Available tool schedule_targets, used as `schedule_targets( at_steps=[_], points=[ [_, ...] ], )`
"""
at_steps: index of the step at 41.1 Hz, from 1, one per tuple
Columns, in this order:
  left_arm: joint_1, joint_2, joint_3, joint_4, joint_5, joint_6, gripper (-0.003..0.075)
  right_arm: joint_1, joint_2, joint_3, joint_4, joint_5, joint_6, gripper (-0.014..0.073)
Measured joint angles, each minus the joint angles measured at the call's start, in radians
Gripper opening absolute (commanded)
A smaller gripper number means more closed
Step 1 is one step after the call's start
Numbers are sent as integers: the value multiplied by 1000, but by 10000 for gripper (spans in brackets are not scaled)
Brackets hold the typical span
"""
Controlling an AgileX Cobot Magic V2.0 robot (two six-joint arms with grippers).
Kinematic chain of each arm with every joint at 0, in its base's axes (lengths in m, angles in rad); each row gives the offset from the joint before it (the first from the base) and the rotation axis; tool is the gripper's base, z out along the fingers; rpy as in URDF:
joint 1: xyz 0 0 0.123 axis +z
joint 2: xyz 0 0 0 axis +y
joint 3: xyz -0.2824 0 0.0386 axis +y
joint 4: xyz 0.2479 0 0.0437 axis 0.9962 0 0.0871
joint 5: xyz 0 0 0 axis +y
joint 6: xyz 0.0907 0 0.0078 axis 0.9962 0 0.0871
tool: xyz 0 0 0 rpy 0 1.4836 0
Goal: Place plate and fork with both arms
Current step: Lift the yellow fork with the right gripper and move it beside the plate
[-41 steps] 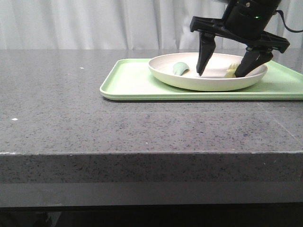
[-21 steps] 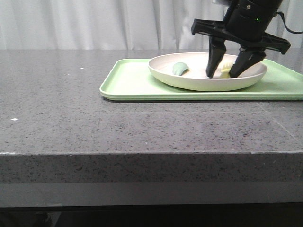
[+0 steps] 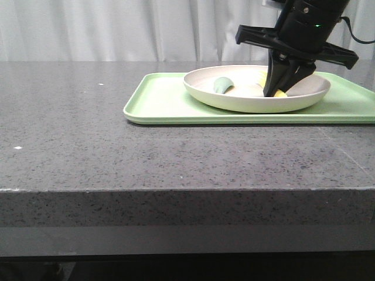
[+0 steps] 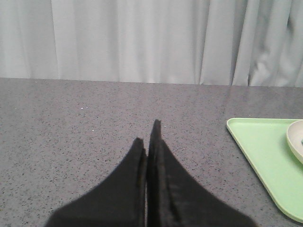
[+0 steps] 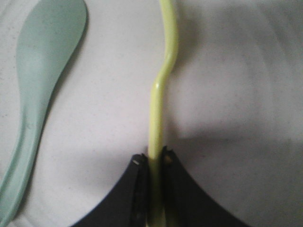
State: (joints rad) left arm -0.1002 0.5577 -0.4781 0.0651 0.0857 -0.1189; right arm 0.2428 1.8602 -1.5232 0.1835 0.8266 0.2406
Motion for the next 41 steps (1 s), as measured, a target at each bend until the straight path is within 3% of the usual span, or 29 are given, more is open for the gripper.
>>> schedule_targets(
  at_steps=[8, 16, 26, 41],
  points=[
    [0, 0, 0, 0, 0, 0, -18, -37, -44, -94, -20, 62, 1, -58],
    [0, 0, 0, 0, 0, 0, -18, -117, -82, -185, -123, 136, 1, -58],
    [0, 0, 0, 0, 0, 0, -18, -196, -50, -189, -183, 236, -58, -58],
    [0, 0, 0, 0, 0, 0, -18, -200, 83, -189, -183, 249, -77, -58]
  ],
)
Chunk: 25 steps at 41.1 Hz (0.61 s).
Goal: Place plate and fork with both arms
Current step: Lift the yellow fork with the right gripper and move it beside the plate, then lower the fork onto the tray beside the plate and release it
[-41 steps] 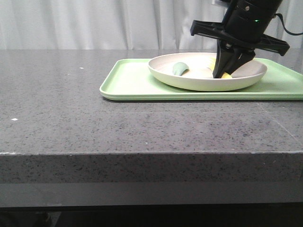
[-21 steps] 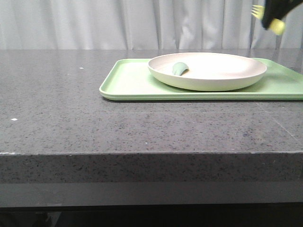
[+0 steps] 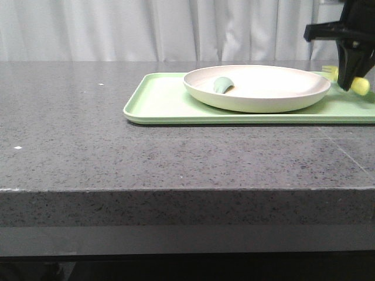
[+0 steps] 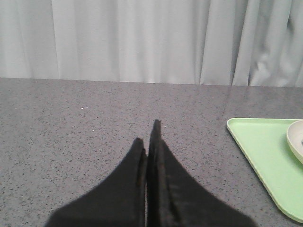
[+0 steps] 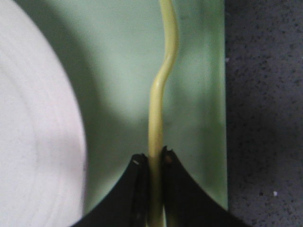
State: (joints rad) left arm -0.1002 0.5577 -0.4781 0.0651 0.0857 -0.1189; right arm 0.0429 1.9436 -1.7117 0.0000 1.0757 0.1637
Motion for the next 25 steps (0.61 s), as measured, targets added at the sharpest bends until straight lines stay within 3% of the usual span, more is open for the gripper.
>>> schedule_targets(
  at_steps=[12, 16, 21, 25],
  points=[
    [0, 0, 0, 0, 0, 0, -18, -6, 27, 0, 0, 0, -1, -31],
    [0, 0, 0, 0, 0, 0, -18, -9, 27, 0, 0, 0, -1, 73],
    [0, 0, 0, 0, 0, 0, -18, -16, 27, 0, 0, 0, -3, 272],
    [0, 0, 0, 0, 0, 0, -18, -18, 27, 0, 0, 0, -3, 333]
  ],
)
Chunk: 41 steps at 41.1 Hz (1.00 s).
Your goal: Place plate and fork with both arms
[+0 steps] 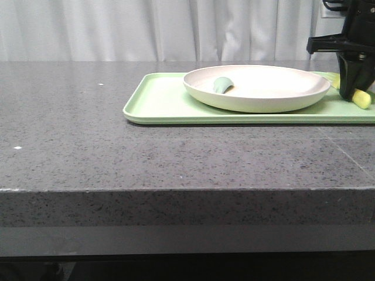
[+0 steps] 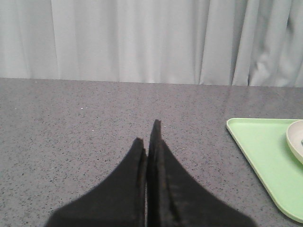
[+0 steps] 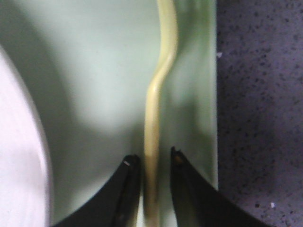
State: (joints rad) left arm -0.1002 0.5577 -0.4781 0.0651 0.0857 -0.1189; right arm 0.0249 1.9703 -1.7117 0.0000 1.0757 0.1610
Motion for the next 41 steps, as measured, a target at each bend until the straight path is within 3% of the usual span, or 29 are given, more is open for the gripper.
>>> schedule_targets(
  at_steps=[19, 24, 31, 41],
  points=[
    [0, 0, 0, 0, 0, 0, -18, 0, -122, -15, 0, 9, 0, 326],
    [0, 0, 0, 0, 0, 0, -18, 0, -200, -17, 0, 9, 0, 200],
    [0, 0, 0, 0, 0, 0, -18, 0, -262, -17, 0, 10, 0, -125],
    [0, 0, 0, 0, 0, 0, -18, 0, -361, 22, 0, 7, -11, -111]
  ],
)
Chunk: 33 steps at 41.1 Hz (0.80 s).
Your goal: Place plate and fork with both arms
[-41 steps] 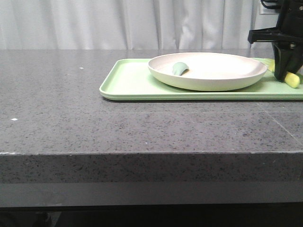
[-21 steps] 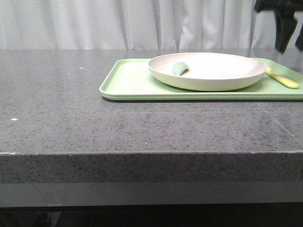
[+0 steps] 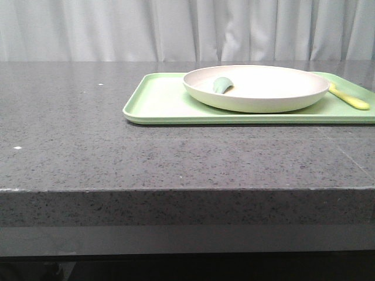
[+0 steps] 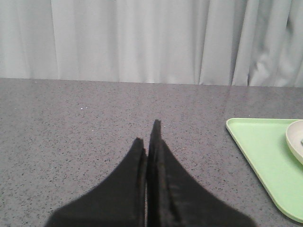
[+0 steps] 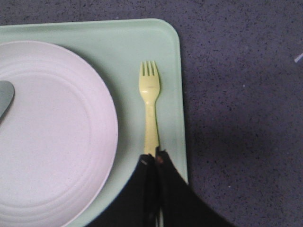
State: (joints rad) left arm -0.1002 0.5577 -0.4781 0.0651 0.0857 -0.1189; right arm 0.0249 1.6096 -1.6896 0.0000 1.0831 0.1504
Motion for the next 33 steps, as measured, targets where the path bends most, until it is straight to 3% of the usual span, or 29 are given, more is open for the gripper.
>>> schedule_targets(
  at_steps=[14, 33],
  points=[
    [0, 0, 0, 0, 0, 0, -18, 30, -392, 474, -5, -278, -39, -111],
    [0, 0, 0, 0, 0, 0, -18, 30, -1064, 1131, -11, -673, -45, -111]
  ],
)
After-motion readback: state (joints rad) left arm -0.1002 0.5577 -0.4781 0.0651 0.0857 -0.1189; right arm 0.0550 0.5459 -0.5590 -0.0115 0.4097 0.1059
